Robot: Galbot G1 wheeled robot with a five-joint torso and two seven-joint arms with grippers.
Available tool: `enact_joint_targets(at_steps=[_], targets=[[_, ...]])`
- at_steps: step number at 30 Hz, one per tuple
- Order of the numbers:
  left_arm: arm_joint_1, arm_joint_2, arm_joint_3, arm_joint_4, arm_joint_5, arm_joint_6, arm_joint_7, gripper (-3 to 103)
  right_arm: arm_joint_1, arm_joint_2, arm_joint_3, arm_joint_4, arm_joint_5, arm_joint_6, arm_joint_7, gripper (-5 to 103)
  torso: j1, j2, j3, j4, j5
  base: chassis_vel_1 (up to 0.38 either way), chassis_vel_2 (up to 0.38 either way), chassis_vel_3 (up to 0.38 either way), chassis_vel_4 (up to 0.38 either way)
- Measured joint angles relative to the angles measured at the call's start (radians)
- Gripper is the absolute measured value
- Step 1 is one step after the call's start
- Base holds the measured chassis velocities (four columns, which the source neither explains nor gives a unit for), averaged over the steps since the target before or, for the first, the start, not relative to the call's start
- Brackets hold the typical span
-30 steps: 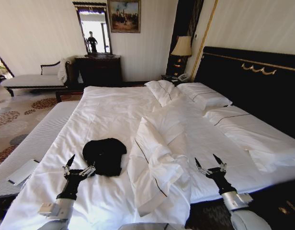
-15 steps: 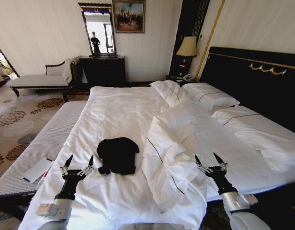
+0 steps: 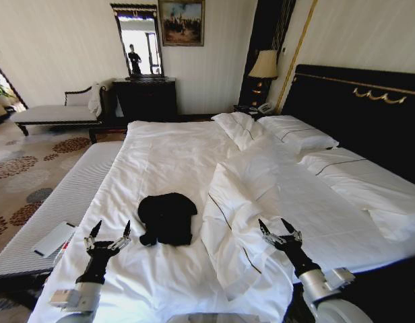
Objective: Fold the clothes on the bed.
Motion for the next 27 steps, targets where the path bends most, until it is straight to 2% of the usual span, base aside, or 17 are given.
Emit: enact_joint_targets(at_steps=[5, 13, 22, 27], targets=[[-0.003, -0.008, 0.004, 0.007, 0.006, 0.003, 0.0, 100, -0.002, -0.025, -0.025, -0.013, -0.001, -0.016, -0.004, 100, 0.0, 0.0, 0.0, 0.0, 0.0004, 0.0, 0.0, 0.0, 0.0], [-0.007, -0.01, 0.007, 0.013, 0.01, 0.006, 0.0, 100, 0.0, -0.055, -0.041, -0.057, -0.064, -0.008, -0.005, 100, 0.0, 0.0, 0.0, 0.0, 0.0002, 0.0, 0.0, 0.0, 0.0], [-0.01, -0.007, 0.002, 0.014, 0.004, 0.007, 0.0, 100, 0.014, -0.068, -0.021, -0.098, -0.103, -0.006, 0.028, 100, 0.0, 0.0, 0.0, 0.0, 0.0003, 0.0, 0.0, 0.0, 0.0], [-0.018, -0.005, 0.005, 0.011, 0.006, 0.014, -0.002, 100, -0.005, -0.063, -0.028, -0.1, -0.13, -0.038, 0.036, 100, 0.0, 0.0, 0.0, -0.0002, 0.0002, 0.0, 0.0, 0.0, 0.0]])
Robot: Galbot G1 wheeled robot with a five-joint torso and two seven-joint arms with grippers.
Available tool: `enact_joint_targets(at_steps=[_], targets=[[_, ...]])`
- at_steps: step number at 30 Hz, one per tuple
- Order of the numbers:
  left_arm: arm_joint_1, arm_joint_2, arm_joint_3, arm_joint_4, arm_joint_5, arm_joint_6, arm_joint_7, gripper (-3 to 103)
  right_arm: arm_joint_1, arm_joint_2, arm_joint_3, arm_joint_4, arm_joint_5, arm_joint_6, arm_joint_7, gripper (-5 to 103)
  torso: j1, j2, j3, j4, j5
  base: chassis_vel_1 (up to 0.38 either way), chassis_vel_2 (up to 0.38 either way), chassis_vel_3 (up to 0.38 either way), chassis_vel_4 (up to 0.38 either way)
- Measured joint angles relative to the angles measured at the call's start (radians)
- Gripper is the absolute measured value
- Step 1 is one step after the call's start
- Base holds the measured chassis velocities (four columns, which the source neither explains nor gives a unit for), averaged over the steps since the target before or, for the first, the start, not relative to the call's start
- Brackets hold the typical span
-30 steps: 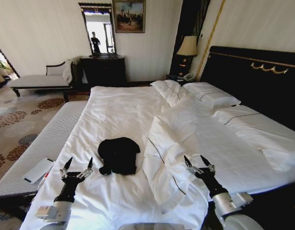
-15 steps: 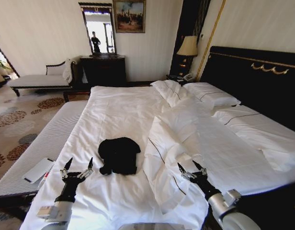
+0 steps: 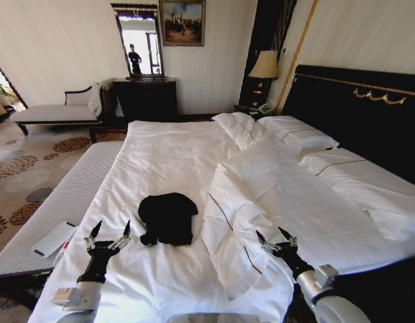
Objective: Fold the clothes on the bed.
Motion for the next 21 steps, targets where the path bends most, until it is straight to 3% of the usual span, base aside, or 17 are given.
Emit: enact_joint_targets(at_steps=[11, 17, 20, 21], targets=[[-0.003, 0.0, 0.003, -0.001, -0.001, 0.003, -0.002, 100, -0.001, 0.007, -0.022, 0.013, 0.018, -0.022, -0.002, 103, 0.0, 0.0, 0.0, 0.0001, 0.0, 0.0, 0.0, 0.0, 0.0], [-0.003, -0.002, 0.004, -0.005, -0.001, 0.004, -0.003, 100, 0.002, 0.007, -0.027, 0.001, 0.01, -0.016, -0.007, 84, 0.0, 0.0, 0.0, 0.0001, 0.0, 0.0, 0.0, 0.0, 0.0], [-0.003, -0.002, 0.004, -0.008, -0.001, 0.004, -0.003, 100, 0.007, 0.01, -0.034, -0.006, 0.006, -0.012, -0.007, 68, 0.0, 0.0, 0.0, 0.0001, 0.0, 0.0, 0.0, 0.0, 0.0], [-0.003, -0.002, 0.004, -0.009, -0.002, 0.004, -0.003, 100, 0.008, 0.012, -0.036, -0.007, 0.004, -0.011, -0.007, 68, 0.0, 0.0, 0.0, 0.0001, 0.0, 0.0, 0.0, 0.0, 0.0]])
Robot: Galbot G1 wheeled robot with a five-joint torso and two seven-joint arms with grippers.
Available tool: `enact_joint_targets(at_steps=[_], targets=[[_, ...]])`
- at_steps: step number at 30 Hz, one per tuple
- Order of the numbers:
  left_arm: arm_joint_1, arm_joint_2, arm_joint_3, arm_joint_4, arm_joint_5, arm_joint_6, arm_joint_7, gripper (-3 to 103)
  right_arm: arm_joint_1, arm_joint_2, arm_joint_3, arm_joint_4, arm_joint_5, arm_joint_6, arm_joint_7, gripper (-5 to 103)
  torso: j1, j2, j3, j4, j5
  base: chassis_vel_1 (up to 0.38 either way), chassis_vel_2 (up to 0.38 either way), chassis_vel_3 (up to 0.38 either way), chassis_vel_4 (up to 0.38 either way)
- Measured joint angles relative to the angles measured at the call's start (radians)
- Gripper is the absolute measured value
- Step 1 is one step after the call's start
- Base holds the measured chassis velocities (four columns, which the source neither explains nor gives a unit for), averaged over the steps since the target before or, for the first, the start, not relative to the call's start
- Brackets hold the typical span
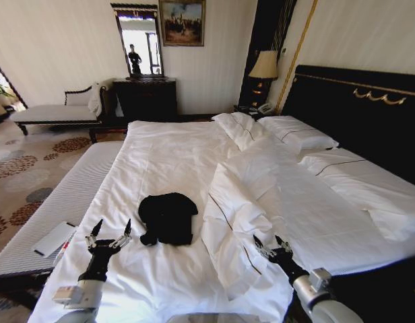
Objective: Fold the clothes on the bed.
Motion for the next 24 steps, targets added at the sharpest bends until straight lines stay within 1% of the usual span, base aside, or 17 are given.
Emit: enact_joint_targets(at_steps=[1, 2, 5, 7, 10, 12, 13, 14, 17, 19, 24], targets=[[0.0, 0.0, 0.0, -0.001, -0.001, 0.0, 0.0, 100, 0.0, 0.003, -0.002, -0.001, -0.001, 0.001, 0.0, 62, 0.0, 0.0, 0.0, 0.0, 0.0, 0.0, 0.0, 0.0, 0.0], [0.0, 0.0, 0.0, -0.001, -0.001, 0.0, 0.0, 100, 0.0, 0.003, -0.002, -0.001, -0.001, 0.001, 0.0, 62, 0.0, 0.0, 0.0, 0.0, 0.0, 0.0, 0.0, 0.0, 0.0], [0.0, 0.001, -0.001, -0.004, -0.002, 0.001, 0.0, 100, 0.001, 0.013, -0.004, -0.001, -0.003, 0.003, 0.001, 46, 0.0, 0.0, 0.0, 0.0, 0.0, 0.0, 0.0, 0.0, 0.0], [0.0, 0.002, -0.001, -0.005, -0.002, 0.001, 0.0, 100, 0.001, 0.013, -0.004, -0.001, -0.003, 0.003, 0.001, 46, 0.0, 0.0, 0.0, 0.0, 0.0, 0.0, 0.0, 0.0, 0.0], [-0.005, 0.003, -0.001, -0.007, -0.005, 0.007, -0.002, 100, -0.002, 0.011, -0.003, 0.005, -0.003, 0.006, 0.002, 30, 0.0, 0.0, 0.0, 0.0, 0.0, 0.0, 0.0, 0.0, 0.0], [-0.006, 0.003, -0.001, -0.007, -0.005, 0.007, -0.002, 100, -0.002, 0.011, -0.003, 0.006, -0.004, 0.006, 0.002, 30, 0.0, 0.0, 0.0, 0.0, 0.0, 0.0, 0.0, 0.0, 0.0], [-0.009, 0.004, -0.001, -0.007, -0.006, 0.008, -0.003, 100, -0.002, 0.011, -0.003, 0.007, -0.006, 0.007, 0.002, 19, 0.0, 0.0, 0.0, 0.0, 0.0, 0.0, 0.0, 0.0, 0.0], [-0.009, 0.004, -0.001, -0.007, -0.007, 0.009, -0.003, 100, -0.002, 0.013, -0.003, 0.007, -0.007, 0.007, 0.002, 19, 0.0, 0.0, 0.0, 0.0, 0.0, 0.0, 0.0, 0.0, 0.0], [-0.01, 0.003, -0.003, -0.002, -0.01, 0.009, -0.004, 100, -0.002, 0.02, -0.007, 0.007, -0.016, 0.011, 0.001, 3, 0.0, 0.0, 0.0, 0.0, 0.0, 0.0, 0.0, 0.0, 0.0], [-0.01, 0.002, -0.005, 0.005, -0.009, 0.008, -0.005, 100, -0.002, 0.024, -0.008, 0.006, -0.02, 0.012, 0.0, 2, 0.0, 0.0, 0.0, 0.0, 0.0, 0.0, 0.0, 0.0, 0.0], [-0.008, 0.001, -0.008, 0.008, -0.016, 0.006, -0.006, 100, -0.003, 0.033, -0.011, 0.004, -0.025, 0.016, 0.0, 2, 0.0, 0.0, 0.0, 0.0, 0.0, 0.0, 0.0, 0.0, 0.0]])
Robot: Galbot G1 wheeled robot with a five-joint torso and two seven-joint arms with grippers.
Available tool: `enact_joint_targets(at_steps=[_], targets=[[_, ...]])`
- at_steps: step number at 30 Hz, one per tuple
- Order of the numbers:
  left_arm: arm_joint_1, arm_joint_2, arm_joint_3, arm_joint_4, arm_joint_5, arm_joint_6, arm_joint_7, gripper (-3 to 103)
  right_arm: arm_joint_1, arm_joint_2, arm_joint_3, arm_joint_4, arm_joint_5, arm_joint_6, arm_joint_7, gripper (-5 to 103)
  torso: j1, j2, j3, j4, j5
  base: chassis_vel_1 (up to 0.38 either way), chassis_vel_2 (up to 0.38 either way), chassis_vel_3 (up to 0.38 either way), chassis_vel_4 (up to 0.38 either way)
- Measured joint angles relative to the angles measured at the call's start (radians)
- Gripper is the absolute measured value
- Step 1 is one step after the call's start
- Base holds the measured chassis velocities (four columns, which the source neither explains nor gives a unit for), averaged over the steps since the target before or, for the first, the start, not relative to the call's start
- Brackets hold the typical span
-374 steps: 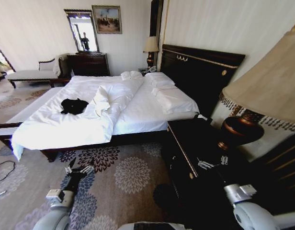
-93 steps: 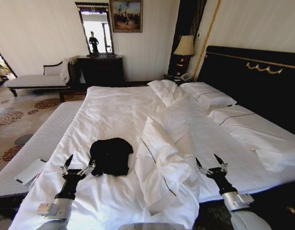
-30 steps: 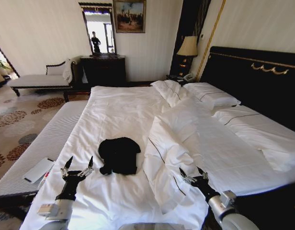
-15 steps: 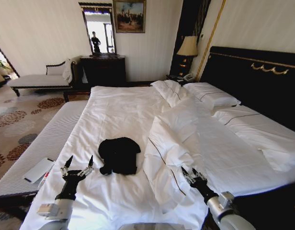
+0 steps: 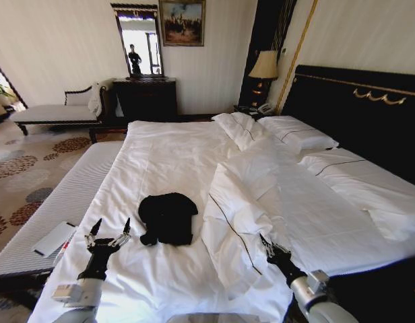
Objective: Fold the clothes on the bed.
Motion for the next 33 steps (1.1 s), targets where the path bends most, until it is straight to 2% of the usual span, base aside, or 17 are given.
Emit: enact_joint_targets(at_steps=[9, 18, 22, 33], targets=[[-0.003, 0.001, -0.001, -0.008, -0.003, 0.0, -0.001, 100, -0.013, 0.014, 0.009, 0.024, -0.006, 0.011, 0.0, 2, 0.0, 0.0, 0.0, 0.0001, 0.0001, 0.0, 0.0, 0.0, 0.0], [-0.009, 0.006, 0.003, -0.012, -0.004, 0.003, -0.005, 100, -0.065, 0.067, 0.056, 0.099, -0.01, 0.031, -0.005, 2, 0.0, 0.0, 0.0, 0.0002, 0.0, 0.0, 0.0, 0.0, 0.0], [-0.017, 0.01, 0.004, -0.014, -0.006, 0.007, -0.008, 100, -0.108, 0.117, 0.102, 0.129, 0.006, 0.057, -0.006, 2, 0.0, 0.0, 0.0, 0.0, 0.0, 0.0, 0.0, 0.0, 0.0], [-0.027, 0.02, 0.002, -0.02, -0.016, 0.012, -0.013, 100, -0.136, 0.156, 0.233, 0.173, 0.069, 0.077, 0.012, 2, 0.0, 0.0, 0.0, 0.0001, 0.0, 0.0, 0.0, 0.0, 0.0]])
